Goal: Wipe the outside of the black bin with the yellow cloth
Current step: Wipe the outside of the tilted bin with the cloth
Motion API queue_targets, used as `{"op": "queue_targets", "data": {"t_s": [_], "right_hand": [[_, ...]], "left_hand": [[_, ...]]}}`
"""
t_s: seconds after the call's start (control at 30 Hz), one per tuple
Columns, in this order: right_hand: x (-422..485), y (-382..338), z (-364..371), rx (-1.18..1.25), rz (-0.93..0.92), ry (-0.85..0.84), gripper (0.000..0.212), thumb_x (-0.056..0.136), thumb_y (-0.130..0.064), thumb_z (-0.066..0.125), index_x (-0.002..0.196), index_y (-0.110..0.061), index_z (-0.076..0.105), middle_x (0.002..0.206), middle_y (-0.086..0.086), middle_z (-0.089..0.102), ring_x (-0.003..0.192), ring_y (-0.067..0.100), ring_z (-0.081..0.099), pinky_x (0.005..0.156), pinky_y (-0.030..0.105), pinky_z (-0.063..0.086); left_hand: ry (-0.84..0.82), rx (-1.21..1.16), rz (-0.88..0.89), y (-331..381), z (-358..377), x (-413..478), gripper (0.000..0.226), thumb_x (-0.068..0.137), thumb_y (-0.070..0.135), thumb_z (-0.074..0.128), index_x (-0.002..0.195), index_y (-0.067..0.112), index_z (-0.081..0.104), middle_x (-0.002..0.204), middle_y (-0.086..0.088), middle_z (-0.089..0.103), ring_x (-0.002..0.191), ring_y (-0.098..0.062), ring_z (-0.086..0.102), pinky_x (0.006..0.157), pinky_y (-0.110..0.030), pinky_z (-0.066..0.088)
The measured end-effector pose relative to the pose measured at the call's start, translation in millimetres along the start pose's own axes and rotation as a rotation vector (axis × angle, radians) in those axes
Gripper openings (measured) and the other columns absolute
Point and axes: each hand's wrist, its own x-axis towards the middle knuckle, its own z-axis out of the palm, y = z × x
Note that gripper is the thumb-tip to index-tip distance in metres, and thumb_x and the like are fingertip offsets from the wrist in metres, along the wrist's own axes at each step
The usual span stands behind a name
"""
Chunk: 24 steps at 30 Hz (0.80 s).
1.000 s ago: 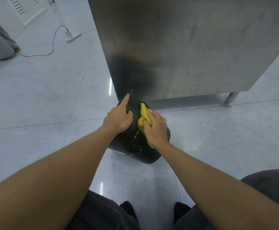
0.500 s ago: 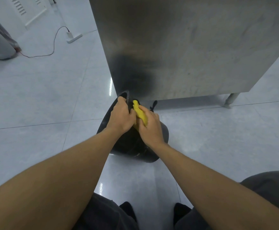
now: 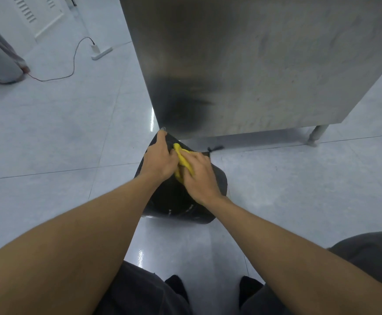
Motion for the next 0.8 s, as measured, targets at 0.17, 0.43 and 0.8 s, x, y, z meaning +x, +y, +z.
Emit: {"op": "queue_targets", "data": {"t_s": [0.17, 0.43, 0.8], "right_hand": [[-6, 11, 4, -0.049, 0.005, 0.049, 0.043, 0.102, -0.034, 0.045, 0.146, -0.037, 0.044, 0.136, -0.004, 0.055, 0.121, 0.019, 0.046, 0.103, 0.034, 0.042], [-11, 57, -11, -0.090, 0.490, 0.080, 0.046, 0.101, -0.033, 0.038, 0.145, -0.029, 0.048, 0.128, 0.007, 0.059, 0.120, 0.034, 0.049, 0.101, 0.044, 0.043], [-9, 18, 1, -0.074, 0.102, 0.090, 0.044, 0.099, -0.027, 0.050, 0.142, -0.033, 0.052, 0.131, 0.001, 0.054, 0.120, 0.021, 0.044, 0.101, 0.033, 0.041]], "left_hand": [[-0.023, -0.076, -0.018, -5, 1, 3, 0.038, 0.095, 0.015, 0.054, 0.129, 0.009, 0.037, 0.109, -0.014, 0.062, 0.092, -0.028, 0.062, 0.063, -0.020, 0.046], [-0.019, 0.090, 0.025, -5, -2, -6, 0.049, 0.098, 0.023, 0.051, 0.143, 0.020, 0.034, 0.121, -0.011, 0.064, 0.103, -0.033, 0.062, 0.077, -0.031, 0.041], [-0.110, -0.016, -0.004, -7, -6, -1, 0.057, 0.098, 0.018, 0.047, 0.152, 0.023, 0.027, 0.142, -0.012, 0.052, 0.123, -0.033, 0.053, 0.100, -0.037, 0.042]]}}
